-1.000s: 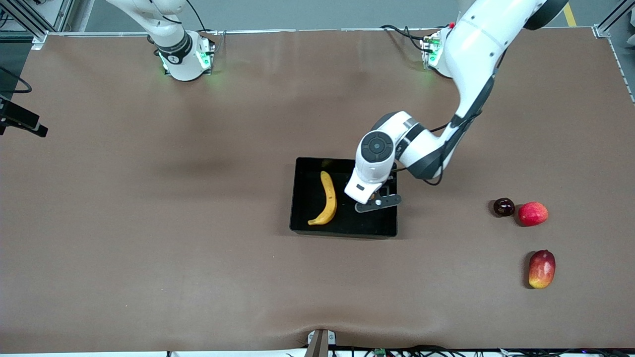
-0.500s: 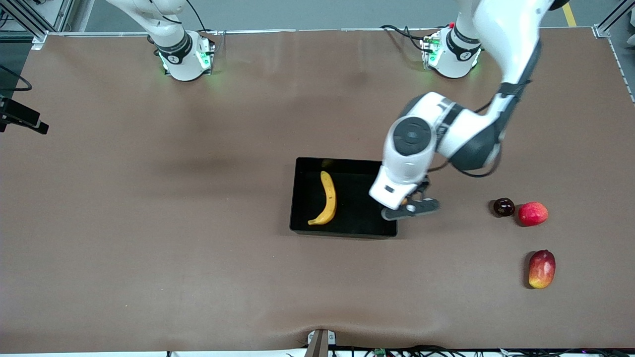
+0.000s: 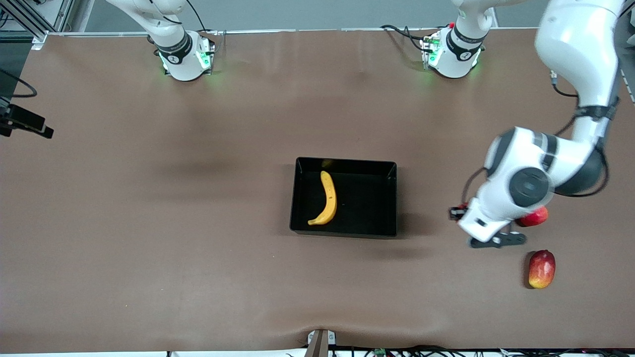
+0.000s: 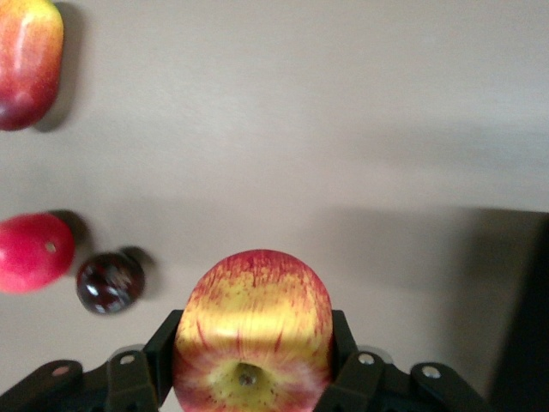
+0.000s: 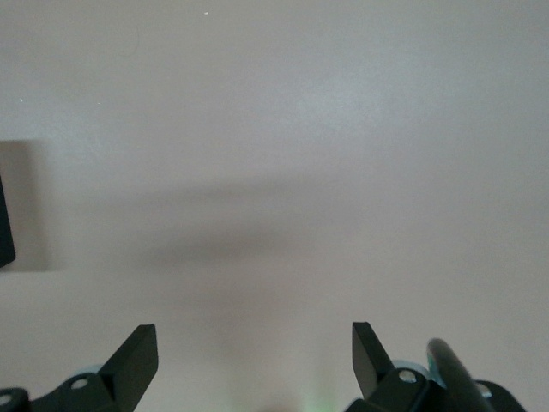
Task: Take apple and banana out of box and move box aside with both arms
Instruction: 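Lift the apple out of the tray toward the mango, then lower the apple beside the mango and open the left gripper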
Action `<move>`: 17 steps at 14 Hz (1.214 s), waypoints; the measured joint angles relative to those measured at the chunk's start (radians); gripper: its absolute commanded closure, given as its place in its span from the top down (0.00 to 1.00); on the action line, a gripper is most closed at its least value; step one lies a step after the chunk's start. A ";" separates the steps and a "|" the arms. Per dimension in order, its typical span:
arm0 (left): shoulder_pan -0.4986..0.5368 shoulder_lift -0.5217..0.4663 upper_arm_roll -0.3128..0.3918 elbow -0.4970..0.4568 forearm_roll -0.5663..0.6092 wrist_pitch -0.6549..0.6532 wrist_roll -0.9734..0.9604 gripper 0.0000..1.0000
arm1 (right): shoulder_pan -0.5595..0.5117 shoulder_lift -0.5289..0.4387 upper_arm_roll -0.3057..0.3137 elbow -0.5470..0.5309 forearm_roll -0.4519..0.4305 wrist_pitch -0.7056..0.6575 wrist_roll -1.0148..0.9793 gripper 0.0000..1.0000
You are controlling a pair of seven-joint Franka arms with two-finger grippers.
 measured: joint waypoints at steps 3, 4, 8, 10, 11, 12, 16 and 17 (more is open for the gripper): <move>0.099 0.067 0.001 -0.047 0.044 0.119 0.068 0.00 | 0.001 0.018 0.001 0.013 0.000 0.002 -0.002 1.00; 0.109 0.086 0.001 -0.049 0.073 0.136 0.069 0.00 | 0.002 0.018 0.001 0.021 0.000 0.002 -0.002 1.00; 0.114 0.125 0.004 -0.031 0.160 0.192 0.068 0.00 | 0.002 0.018 0.001 0.040 0.000 0.000 -0.002 1.00; 0.112 0.150 0.033 0.004 0.168 0.212 0.082 0.00 | 0.007 0.018 0.004 0.042 0.000 0.000 -0.002 1.00; 0.113 0.167 0.050 0.031 0.168 0.218 0.110 0.00 | 0.011 0.018 0.007 0.042 0.000 -0.001 -0.002 1.00; 0.114 0.188 0.064 0.059 0.168 0.220 0.132 0.00 | 0.016 0.018 0.009 0.042 0.000 -0.004 -0.002 1.00; 0.119 0.264 0.090 0.129 0.168 0.243 0.148 0.47 | 0.024 0.016 0.009 0.042 0.000 -0.008 -0.002 1.00; 0.119 0.265 0.090 0.134 0.168 0.243 0.148 0.99 | 0.024 0.016 0.009 0.042 0.000 -0.008 -0.002 1.00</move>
